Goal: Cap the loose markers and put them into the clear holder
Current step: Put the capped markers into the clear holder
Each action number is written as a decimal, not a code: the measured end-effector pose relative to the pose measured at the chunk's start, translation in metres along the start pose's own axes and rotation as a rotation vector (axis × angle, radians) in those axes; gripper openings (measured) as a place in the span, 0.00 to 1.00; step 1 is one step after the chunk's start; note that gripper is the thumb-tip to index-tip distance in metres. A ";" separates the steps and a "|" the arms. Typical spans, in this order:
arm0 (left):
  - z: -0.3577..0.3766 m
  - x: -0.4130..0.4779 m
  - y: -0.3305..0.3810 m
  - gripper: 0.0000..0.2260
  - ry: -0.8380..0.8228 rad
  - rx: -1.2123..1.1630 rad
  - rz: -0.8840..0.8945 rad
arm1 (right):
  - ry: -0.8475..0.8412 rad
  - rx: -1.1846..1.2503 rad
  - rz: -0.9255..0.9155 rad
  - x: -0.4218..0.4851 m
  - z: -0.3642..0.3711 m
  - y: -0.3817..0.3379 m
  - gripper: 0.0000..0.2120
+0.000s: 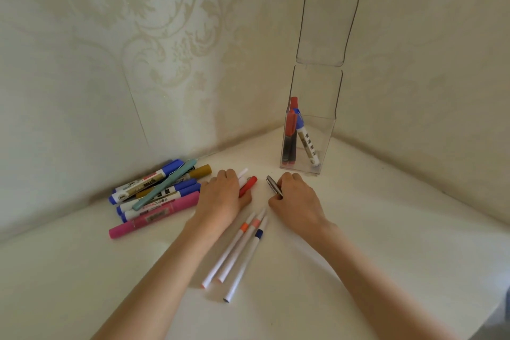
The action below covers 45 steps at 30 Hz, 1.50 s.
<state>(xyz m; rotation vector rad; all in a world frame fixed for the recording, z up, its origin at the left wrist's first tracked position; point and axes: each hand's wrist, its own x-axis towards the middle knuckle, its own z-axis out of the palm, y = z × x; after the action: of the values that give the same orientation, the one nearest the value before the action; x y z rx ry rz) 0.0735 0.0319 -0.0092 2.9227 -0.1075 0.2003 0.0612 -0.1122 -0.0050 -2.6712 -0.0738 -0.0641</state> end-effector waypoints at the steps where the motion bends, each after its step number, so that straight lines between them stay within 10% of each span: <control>1: 0.002 0.003 0.002 0.14 0.009 0.009 0.008 | 0.007 0.015 0.002 0.000 0.000 0.000 0.10; 23: -0.012 0.044 0.008 0.14 0.213 -0.403 -0.128 | 0.190 0.582 0.113 0.011 -0.024 0.022 0.07; 38: -0.061 0.065 0.045 0.04 0.185 -1.502 0.013 | 0.725 1.118 -0.244 0.036 -0.113 0.011 0.06; 45: -0.058 0.066 0.056 0.04 0.190 -1.495 0.029 | 0.726 0.690 -0.245 0.075 -0.129 0.005 0.26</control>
<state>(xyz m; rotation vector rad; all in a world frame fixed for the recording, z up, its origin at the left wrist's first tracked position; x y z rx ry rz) 0.1267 -0.0147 0.0676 1.4102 -0.1674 0.2444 0.1320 -0.1722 0.1116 -1.8102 -0.1537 -0.8979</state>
